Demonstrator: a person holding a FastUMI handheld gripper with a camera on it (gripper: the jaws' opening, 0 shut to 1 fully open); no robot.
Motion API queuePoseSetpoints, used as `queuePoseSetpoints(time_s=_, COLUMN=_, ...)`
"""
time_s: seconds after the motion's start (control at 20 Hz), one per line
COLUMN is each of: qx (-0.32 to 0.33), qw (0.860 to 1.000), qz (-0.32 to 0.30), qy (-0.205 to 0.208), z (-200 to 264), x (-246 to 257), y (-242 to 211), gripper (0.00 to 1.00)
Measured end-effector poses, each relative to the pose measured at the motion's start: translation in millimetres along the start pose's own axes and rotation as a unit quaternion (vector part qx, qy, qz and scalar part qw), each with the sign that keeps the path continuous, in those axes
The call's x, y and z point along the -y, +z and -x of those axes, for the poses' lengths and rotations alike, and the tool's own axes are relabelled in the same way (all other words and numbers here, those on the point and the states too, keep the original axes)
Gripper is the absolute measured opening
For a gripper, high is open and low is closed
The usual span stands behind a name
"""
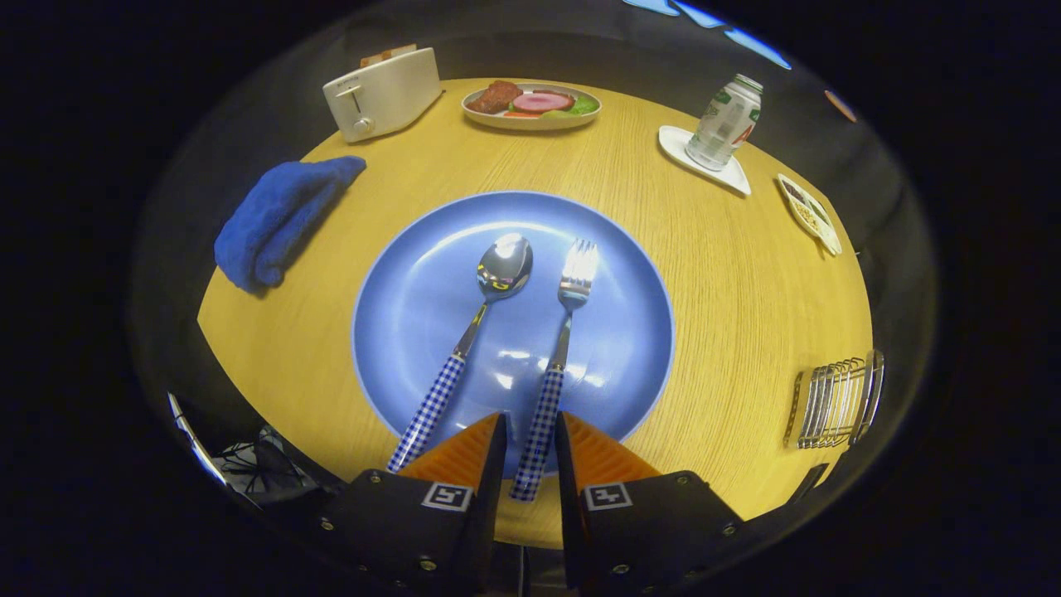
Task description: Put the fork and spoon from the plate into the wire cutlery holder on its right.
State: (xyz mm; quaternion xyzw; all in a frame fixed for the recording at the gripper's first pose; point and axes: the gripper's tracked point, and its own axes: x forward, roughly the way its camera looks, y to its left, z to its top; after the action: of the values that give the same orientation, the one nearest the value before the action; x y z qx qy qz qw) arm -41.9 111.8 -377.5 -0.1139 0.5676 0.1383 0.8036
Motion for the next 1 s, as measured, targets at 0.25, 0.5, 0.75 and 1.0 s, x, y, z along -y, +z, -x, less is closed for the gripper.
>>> queuePoseSetpoints(time_s=0.25, qx=-0.028, qw=0.999, qz=0.016, qy=0.019, z=-18, x=13, y=1, gripper=0.09)
queuePoseSetpoints(time_s=0.5, qx=-0.057, qw=0.996, qz=0.057, qy=0.025, z=-9, x=29, y=1, gripper=0.09)
queuePoseSetpoints(time_s=0.75, qx=-0.038, qw=0.995, qz=0.093, qy=0.015, z=39, x=60, y=3, gripper=0.09)
queuePoseSetpoints(time_s=1.0, qx=-0.044, qw=0.993, qz=0.109, qy=0.005, z=89, x=100, y=-6, gripper=0.09)
